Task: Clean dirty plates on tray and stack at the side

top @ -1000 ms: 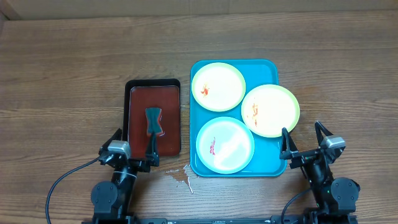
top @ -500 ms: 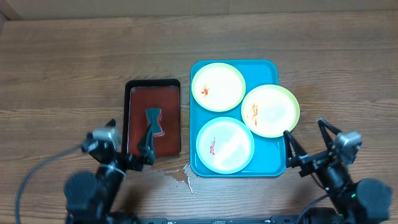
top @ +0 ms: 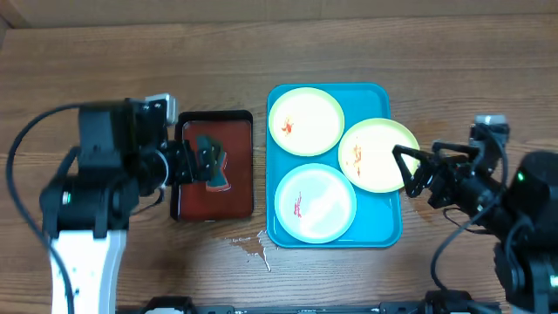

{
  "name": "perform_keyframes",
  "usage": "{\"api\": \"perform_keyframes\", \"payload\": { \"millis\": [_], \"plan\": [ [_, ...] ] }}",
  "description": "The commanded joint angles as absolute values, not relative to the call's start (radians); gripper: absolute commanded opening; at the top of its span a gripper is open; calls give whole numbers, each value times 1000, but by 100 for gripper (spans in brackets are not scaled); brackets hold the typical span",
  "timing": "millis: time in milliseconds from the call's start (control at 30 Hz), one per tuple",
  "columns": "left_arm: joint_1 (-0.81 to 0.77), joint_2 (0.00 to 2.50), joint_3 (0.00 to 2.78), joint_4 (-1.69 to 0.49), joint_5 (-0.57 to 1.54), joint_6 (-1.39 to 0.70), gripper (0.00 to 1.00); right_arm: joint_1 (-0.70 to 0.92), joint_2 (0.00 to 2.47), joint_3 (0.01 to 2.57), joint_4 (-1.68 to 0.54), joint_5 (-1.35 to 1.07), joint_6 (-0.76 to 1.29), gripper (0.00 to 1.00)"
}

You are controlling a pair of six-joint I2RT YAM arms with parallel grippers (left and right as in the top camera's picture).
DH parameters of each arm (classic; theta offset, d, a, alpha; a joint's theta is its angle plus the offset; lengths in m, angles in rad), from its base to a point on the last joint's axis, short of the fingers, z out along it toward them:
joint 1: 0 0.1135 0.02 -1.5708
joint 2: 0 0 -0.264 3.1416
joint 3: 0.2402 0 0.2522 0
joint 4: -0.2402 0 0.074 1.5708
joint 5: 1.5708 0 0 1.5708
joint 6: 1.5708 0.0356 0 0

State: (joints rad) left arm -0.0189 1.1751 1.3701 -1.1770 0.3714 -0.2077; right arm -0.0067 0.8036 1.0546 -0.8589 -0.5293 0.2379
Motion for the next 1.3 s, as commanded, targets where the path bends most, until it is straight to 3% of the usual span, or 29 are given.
{"api": "perform_keyframes", "payload": {
  "millis": [0,167,267,367,567,967,1133,1267],
  "plan": [
    [-14,1229,1404,-1210,506,-198,100,9,880,1053,-925,-553,289,83],
    [-14,1255,1404,-1233,522,-88,99,117,1055,998,-1071,-311,322,78],
    [-14,1246,1404,-1235,467,-85,99,189,1161,946,-1052,-241,357,67],
    [-15,1242,1404,-1254,407,-86,99,272,1275,892,-980,-200,396,65],
    [-14,1243,1403,-1284,313,-91,100,380,1488,852,-838,-153,455,45],
    [-15,1309,1397,-1282,304,-94,100,393,1664,849,-718,-64,555,5],
    [-23,1396,1369,-1280,303,-98,89,393,1664,849,-682,-44,603,4],
    [-60,1466,1340,-1237,277,-116,88,393,1664,849,-675,-42,602,4]
  ]
}}
